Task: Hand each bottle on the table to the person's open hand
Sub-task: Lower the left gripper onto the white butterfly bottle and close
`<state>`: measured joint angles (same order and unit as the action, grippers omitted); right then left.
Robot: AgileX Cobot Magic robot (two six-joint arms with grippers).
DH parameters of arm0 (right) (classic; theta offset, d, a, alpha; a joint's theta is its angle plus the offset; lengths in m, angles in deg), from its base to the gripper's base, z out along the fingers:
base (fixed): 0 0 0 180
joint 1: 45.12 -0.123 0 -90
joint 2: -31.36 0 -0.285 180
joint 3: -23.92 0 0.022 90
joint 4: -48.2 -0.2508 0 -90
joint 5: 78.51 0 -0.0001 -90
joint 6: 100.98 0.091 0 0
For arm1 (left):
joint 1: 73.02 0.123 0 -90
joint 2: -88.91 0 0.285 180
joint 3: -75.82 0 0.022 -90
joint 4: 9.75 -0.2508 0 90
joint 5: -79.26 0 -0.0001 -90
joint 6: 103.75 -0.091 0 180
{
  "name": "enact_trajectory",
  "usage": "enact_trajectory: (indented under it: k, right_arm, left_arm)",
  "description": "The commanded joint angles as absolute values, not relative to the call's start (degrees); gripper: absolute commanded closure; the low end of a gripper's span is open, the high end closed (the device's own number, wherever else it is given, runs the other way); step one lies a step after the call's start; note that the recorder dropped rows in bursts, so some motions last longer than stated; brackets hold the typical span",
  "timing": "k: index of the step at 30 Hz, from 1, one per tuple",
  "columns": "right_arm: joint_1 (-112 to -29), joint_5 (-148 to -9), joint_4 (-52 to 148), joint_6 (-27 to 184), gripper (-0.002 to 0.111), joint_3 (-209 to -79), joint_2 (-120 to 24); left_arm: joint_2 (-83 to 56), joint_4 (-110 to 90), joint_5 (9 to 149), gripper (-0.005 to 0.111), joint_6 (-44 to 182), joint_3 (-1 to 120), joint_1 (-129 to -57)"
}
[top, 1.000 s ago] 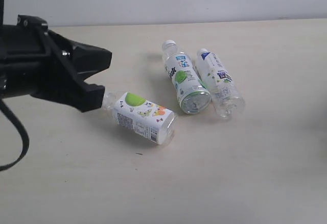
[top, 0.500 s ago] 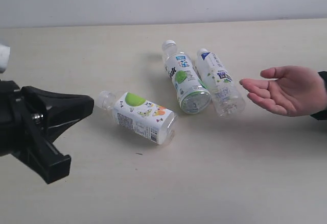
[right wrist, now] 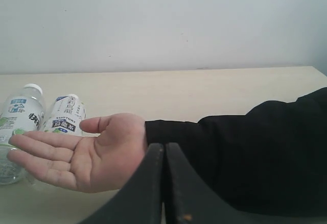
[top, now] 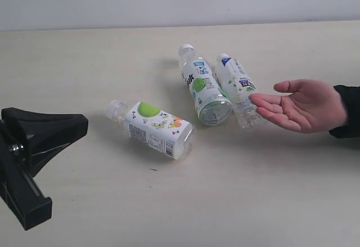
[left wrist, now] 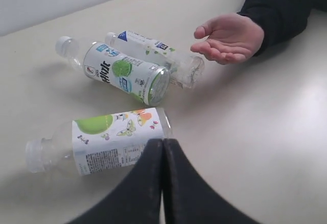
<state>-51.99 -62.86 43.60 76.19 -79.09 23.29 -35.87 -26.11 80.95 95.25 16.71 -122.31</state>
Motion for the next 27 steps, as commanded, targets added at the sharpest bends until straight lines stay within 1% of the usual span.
enact_trajectory:
  k: [1, 5, 11, 16, 20, 23, 27]
  right_arm:
    - [-51.73, -63.14, 43.72, 76.13, 0.108, -78.86, 23.58]
    - [-51.73, -63.14, 43.72, 76.13, 0.108, -78.86, 23.58]
    - [-51.73, -63.14, 43.72, 76.13, 0.108, -78.86, 23.58]
    - [-51.73, -63.14, 43.72, 76.13, 0.108, -78.86, 23.58]
    - [-51.73, -63.14, 43.72, 76.13, 0.108, -78.86, 23.58]
    - [-51.73, -63.14, 43.72, 76.13, 0.108, -78.86, 23.58]
    - [-51.73, -63.14, 43.72, 76.13, 0.108, -78.86, 23.58]
  left_arm:
    - [-35.23, -28.67, 82.79, 0.106, 89.45, 17.50, -122.13]
    - [-32.33, -29.47, 78.30, 0.106, 88.99, 24.00, -122.13]
    - [-21.57, -32.72, 46.96, 0.107, 83.01, 47.01, -122.13]
    - [-10.74, -33.29, 27.28, 0.107, 62.68, 61.03, -122.13]
    - [-2.84, -27.49, 16.09, 0.107, 42.81, 66.86, -122.13]
    - [4.74, -17.49, 9.91, 0.107, 21.96, 71.77, -122.13]
    - [16.30, -17.46, 9.30, 0.107, 15.57, 80.57, -122.04]
